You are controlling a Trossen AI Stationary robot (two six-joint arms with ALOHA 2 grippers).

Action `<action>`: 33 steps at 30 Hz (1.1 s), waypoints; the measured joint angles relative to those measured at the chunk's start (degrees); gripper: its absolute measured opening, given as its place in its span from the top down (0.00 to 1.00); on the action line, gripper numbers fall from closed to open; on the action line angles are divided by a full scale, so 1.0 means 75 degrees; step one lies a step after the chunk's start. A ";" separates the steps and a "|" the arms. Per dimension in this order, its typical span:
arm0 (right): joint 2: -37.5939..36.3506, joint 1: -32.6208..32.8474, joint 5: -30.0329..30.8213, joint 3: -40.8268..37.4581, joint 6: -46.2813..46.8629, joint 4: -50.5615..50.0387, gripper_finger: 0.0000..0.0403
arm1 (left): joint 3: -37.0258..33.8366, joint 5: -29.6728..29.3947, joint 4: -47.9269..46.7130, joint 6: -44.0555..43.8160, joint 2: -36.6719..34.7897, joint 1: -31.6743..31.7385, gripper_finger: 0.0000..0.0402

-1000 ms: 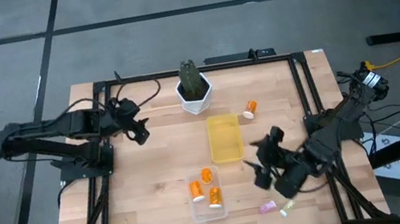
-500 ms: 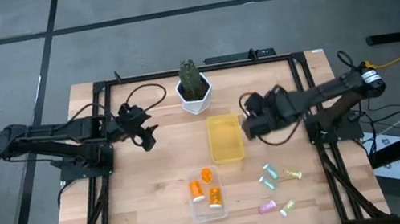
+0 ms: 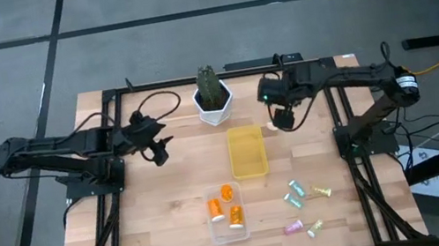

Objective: Pick and place medicine bottles into bin by pill shape (circle, oval)
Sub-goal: Put the large orange pill bottle into the transparent bin

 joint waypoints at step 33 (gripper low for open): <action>0.2460 -0.0901 -0.1224 -0.0006 -0.5465 0.0296 0.29 | 0.0000 -0.0618 -0.0053 -0.0009 0.0010 0.0006 0.47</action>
